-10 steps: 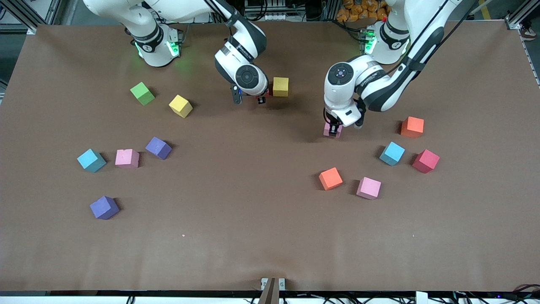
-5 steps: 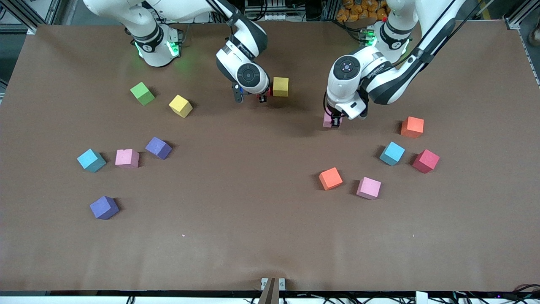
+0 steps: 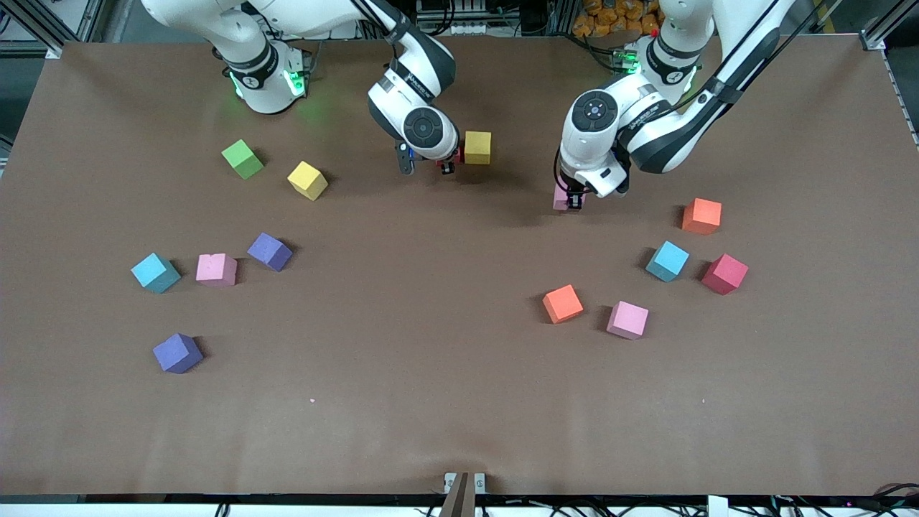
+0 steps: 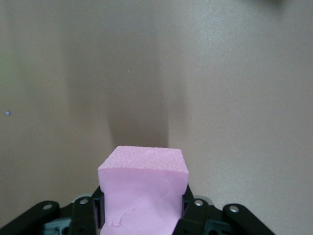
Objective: Form number 2 with 11 blocks
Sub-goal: 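Grasp the lavender cube with the left gripper and lift it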
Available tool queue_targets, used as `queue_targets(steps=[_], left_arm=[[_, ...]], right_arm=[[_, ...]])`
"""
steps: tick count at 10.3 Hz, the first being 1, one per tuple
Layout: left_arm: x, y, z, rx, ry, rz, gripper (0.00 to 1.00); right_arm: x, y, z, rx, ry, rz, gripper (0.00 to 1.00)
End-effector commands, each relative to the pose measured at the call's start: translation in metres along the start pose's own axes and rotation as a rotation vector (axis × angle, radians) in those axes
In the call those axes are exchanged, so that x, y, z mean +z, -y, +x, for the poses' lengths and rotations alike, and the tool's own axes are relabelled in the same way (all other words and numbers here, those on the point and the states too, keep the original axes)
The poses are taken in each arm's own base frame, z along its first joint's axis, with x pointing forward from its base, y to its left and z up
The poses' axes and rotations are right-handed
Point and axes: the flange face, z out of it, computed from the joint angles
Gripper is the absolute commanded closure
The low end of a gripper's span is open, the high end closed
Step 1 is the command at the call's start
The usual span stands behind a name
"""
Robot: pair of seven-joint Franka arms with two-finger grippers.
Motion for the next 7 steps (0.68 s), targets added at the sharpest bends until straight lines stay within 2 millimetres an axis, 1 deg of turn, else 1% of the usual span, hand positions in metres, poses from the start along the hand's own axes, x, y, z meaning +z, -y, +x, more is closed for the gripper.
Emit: queue_targets(steps=[1, 5, 7], left_arm=[[-0.002, 0.006, -0.002, -0.01, -0.003, 0.01, 1.0], [-0.003, 0.008, -0.005, -0.004, -0.002, 0.008, 1.0], [-0.003, 0.008, -0.004, -0.005, -0.002, 0.008, 1.0]], right_arm=[[0.028, 0.005, -0.006, 0.027, 0.022, -0.011, 1.0], [0.023, 0.007, -0.012, 0.029, 0.035, 0.002, 1.0], [0.024, 0.001, -0.018, 0.017, 0.035, -0.002, 1.0]])
